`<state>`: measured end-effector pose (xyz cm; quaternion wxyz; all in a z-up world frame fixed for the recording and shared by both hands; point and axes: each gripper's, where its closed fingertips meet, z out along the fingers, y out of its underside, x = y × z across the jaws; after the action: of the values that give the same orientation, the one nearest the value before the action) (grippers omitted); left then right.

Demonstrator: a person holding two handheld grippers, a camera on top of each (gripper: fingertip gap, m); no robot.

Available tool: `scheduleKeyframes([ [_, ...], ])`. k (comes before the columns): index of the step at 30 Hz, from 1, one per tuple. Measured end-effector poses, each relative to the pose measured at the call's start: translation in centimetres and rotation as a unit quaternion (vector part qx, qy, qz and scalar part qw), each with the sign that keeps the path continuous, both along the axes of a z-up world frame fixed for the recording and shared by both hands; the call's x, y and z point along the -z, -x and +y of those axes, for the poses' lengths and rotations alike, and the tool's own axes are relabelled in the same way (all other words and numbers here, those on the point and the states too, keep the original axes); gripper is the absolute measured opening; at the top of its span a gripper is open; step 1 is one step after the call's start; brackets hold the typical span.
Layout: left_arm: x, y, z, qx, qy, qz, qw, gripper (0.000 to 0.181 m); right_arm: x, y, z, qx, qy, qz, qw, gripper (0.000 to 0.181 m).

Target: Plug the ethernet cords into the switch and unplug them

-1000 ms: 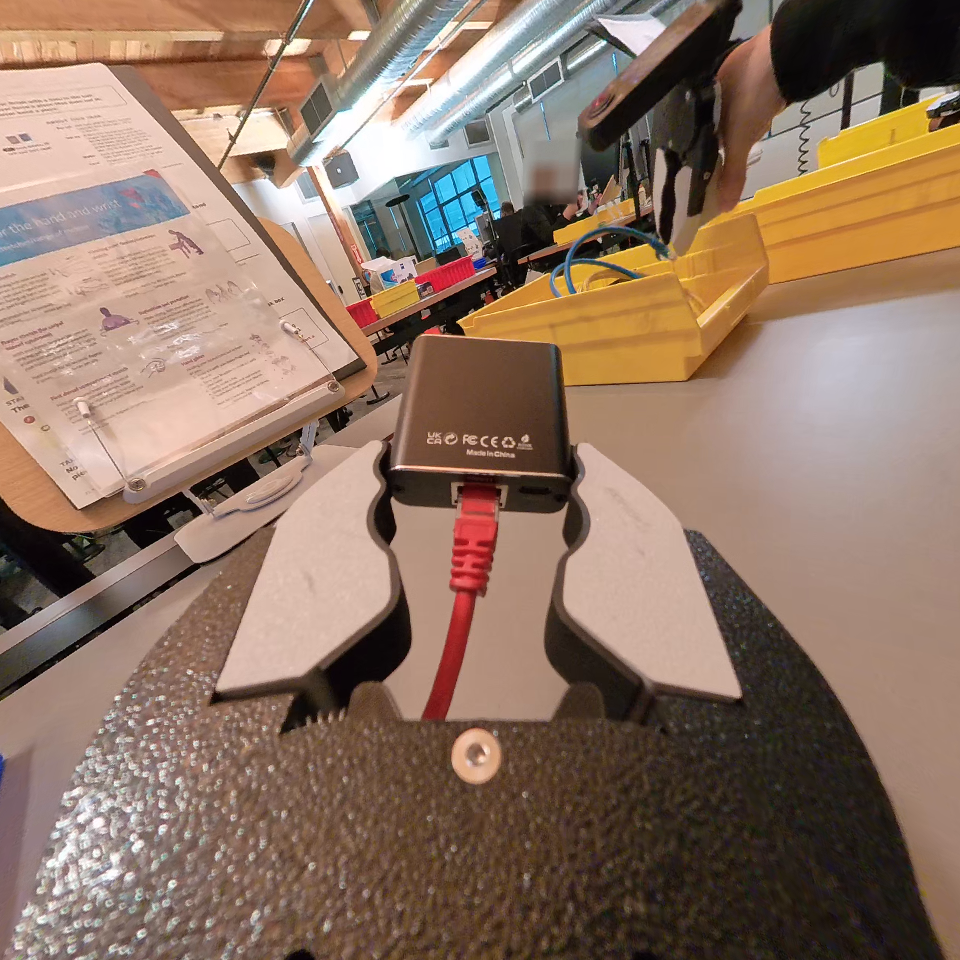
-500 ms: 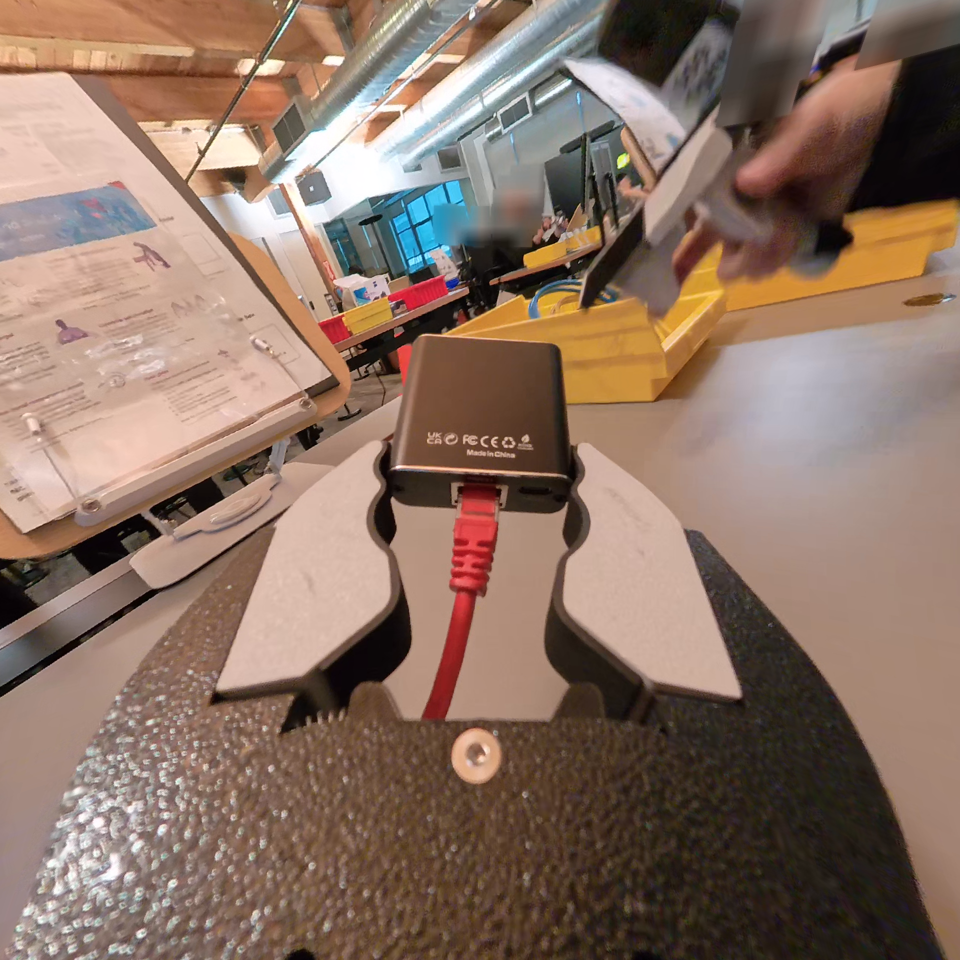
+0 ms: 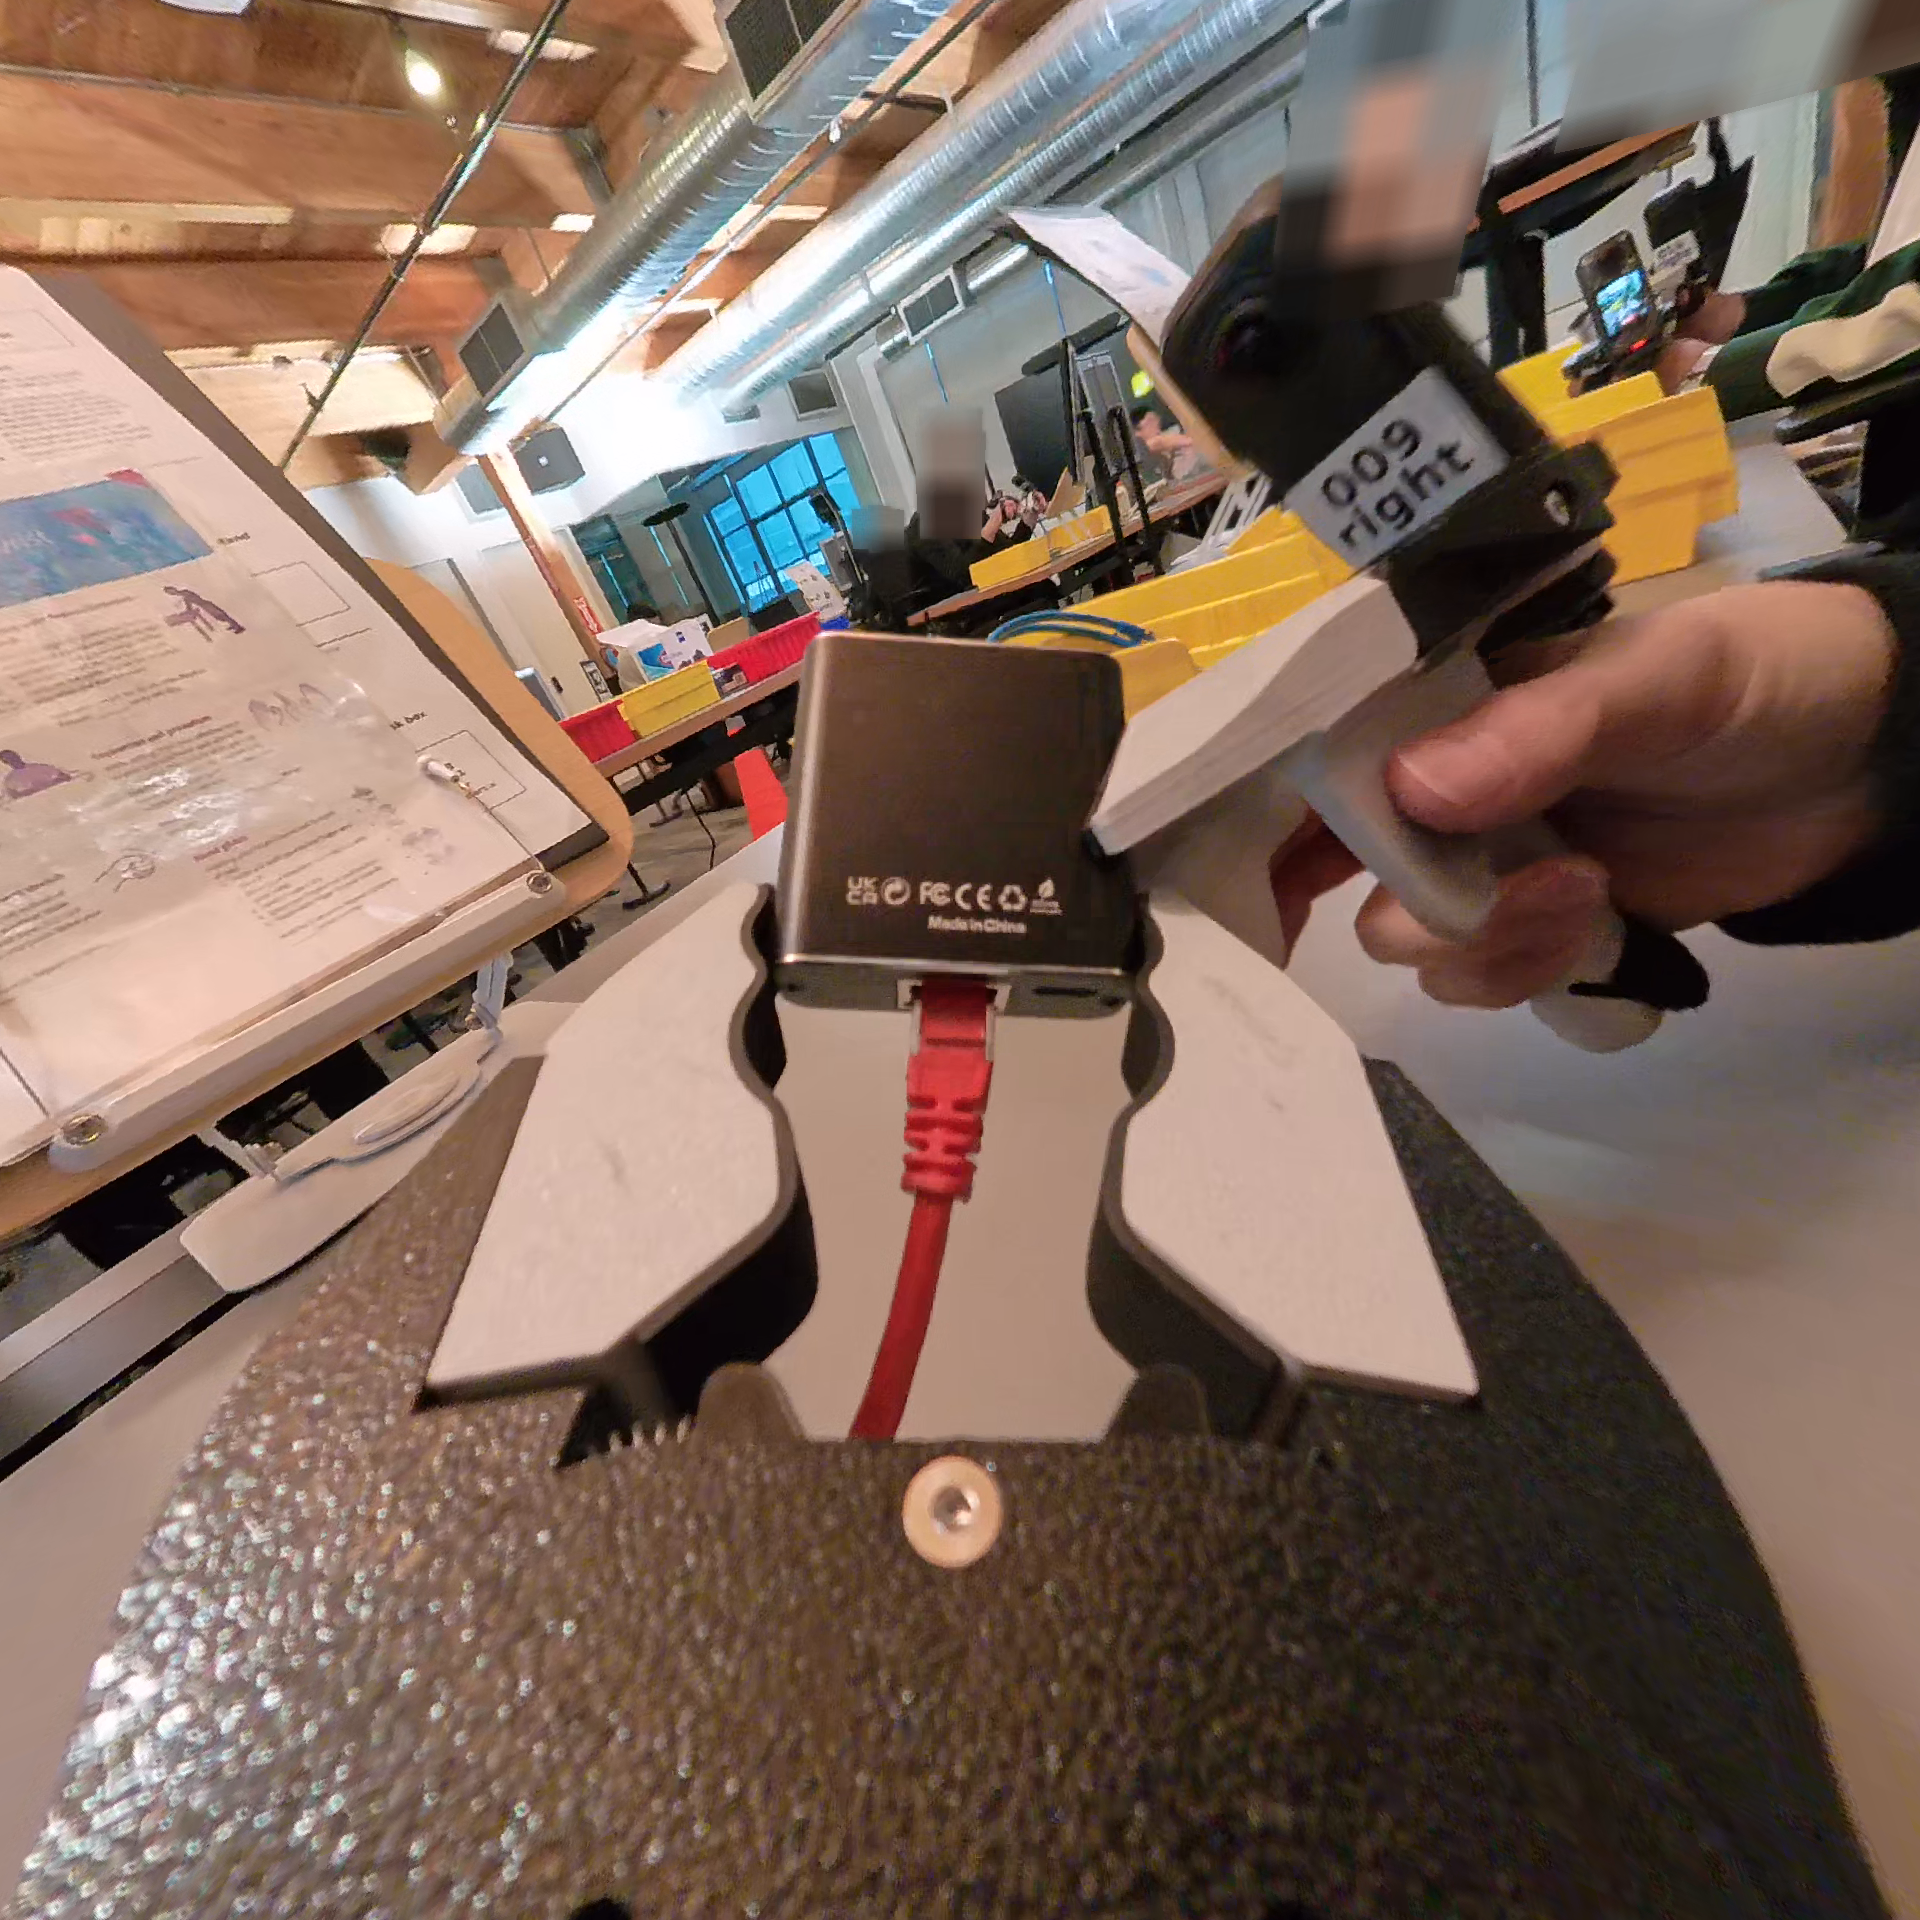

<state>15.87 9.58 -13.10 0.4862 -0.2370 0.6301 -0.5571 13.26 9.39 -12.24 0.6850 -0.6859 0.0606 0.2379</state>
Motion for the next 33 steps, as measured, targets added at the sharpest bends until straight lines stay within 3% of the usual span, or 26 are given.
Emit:
scheduleKeyframes([
  [4,-0.8,0.2,-0.6,0.026,0.036,0.010,0.999,0.068,-0.3,-1.2,-0.6,0.079,0.020,-0.113,0.990,0.025],
  [6,-1.3,0.4,-0.7,0.040,0.047,0.028,0.998,0.072,-0.7,-2.8,-1.5,0.151,0.049,-0.203,0.966,0.025],
  [10,-3.8,0.7,-0.8,0.037,0.094,0.068,0.993,0.080,-0.9,-4.5,-2.8,0.262,0.139,-0.466,0.834,0.024],
  [12,-4.3,0.8,-1.6,0.048,0.104,0.091,0.989,0.080,-1.0,-3.8,-2.4,0.279,0.143,-0.524,0.792,0.024],
  [14,-3.8,0.6,-2.0,0.044,0.112,0.126,0.985,0.080,-0.5,-3.5,-2.0,0.293,0.159,-0.594,0.732,0.024],
  [16,-3.0,0.0,-1.4,0.022,0.116,0.154,0.981,0.078,-0.4,-3.1,-1.8,0.300,0.156,-0.625,0.704,0.024],
  [19,-1.7,-0.6,-0.3,0.017,0.120,0.180,0.976,0.084,-0.6,-2.8,-1.9,0.303,0.146,-0.650,0.681,0.023],
  [21,-1.4,-0.3,-0.4,0.052,0.134,0.192,0.971,0.087,-0.2,-2.2,-1.6,0.274,0.146,-0.676,0.668,0.023],
  [22,-1.4,-0.1,-0.6,0.073,0.136,0.195,0.969,0.086,0.0,-2.1,-1.5,0.271,0.150,-0.682,0.663,0.023],
  [24,-0.8,0.4,-0.8,0.099,0.112,0.212,0.966,0.063,0.5,-1.8,-1.2,0.259,0.151,-0.687,0.661,0.024],
  [27,-0.4,0.4,-0.4,0.100,0.085,0.211,0.969,0.063,1.0,-1.8,-0.9,0.255,0.160,-0.696,0.651,0.024],
  [31,-1.4,0.3,0.0,0.078,0.062,0.143,0.985,0.063,0.5,-2.0,-0.7,0.272,0.138,-0.671,0.676,0.024],
  [33,-2.2,0.3,0.9,0.049,0.039,0.111,0.992,0.063,-0.2,-2.2,-1.1,0.280,0.108,-0.618,0.727,0.037],
])
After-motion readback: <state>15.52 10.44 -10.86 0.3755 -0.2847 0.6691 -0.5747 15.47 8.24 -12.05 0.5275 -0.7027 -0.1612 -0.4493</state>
